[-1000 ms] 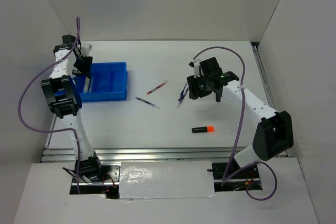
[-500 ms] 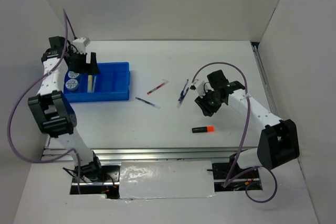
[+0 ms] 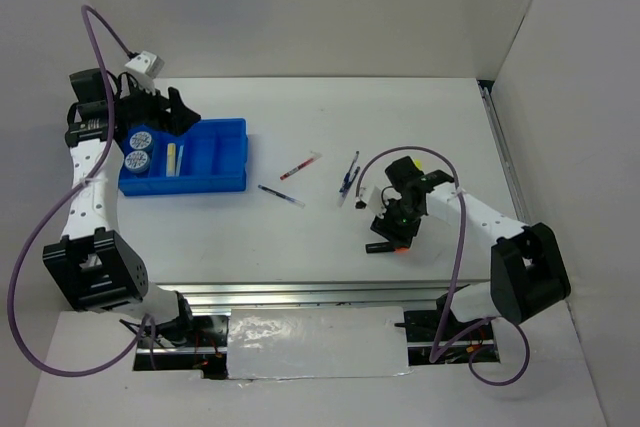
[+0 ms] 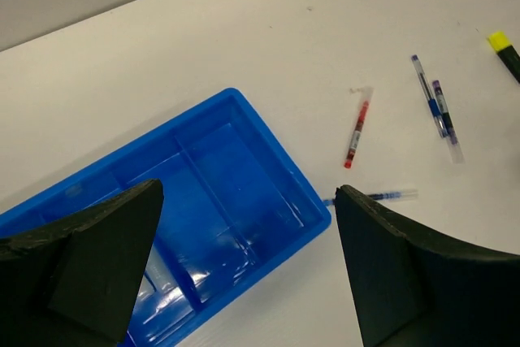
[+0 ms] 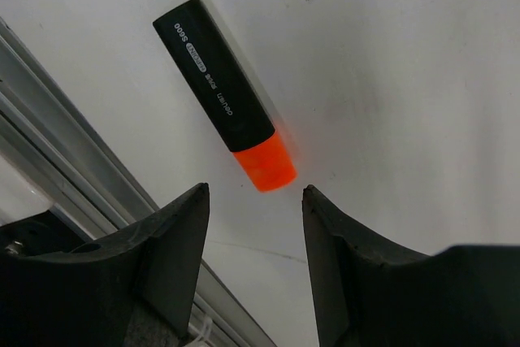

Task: Sort the stationery into containers

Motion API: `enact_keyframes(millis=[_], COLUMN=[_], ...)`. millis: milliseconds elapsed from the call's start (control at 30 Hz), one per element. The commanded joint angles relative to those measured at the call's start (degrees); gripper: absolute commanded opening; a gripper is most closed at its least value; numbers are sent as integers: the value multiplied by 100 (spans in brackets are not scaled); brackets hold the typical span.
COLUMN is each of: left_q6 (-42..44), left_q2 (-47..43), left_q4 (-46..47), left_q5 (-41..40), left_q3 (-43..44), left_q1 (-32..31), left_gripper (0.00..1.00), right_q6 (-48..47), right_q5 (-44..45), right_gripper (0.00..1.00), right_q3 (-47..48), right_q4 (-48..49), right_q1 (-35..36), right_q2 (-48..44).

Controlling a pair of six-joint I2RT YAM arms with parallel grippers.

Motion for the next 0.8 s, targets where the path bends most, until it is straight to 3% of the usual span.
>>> enact_keyframes(millis=[0, 467, 767], left_q6=[439, 1257, 1143], left_q2=[-380, -1259, -1259], left_q4=[-193, -397, -389], left_q5=[668, -43, -96], left_q3=[27, -957, -1290], left_q1=[-108, -996, -1505], left_gripper=[99, 99, 99], right_q6=[-373, -663, -716], right_q5=[151, 414, 520], right_gripper=[57, 55, 52], right_q3=[-23, -190, -339], right_q4=[-126, 164, 410], right_q1=[62, 202, 378], right_q2=[21, 530, 829])
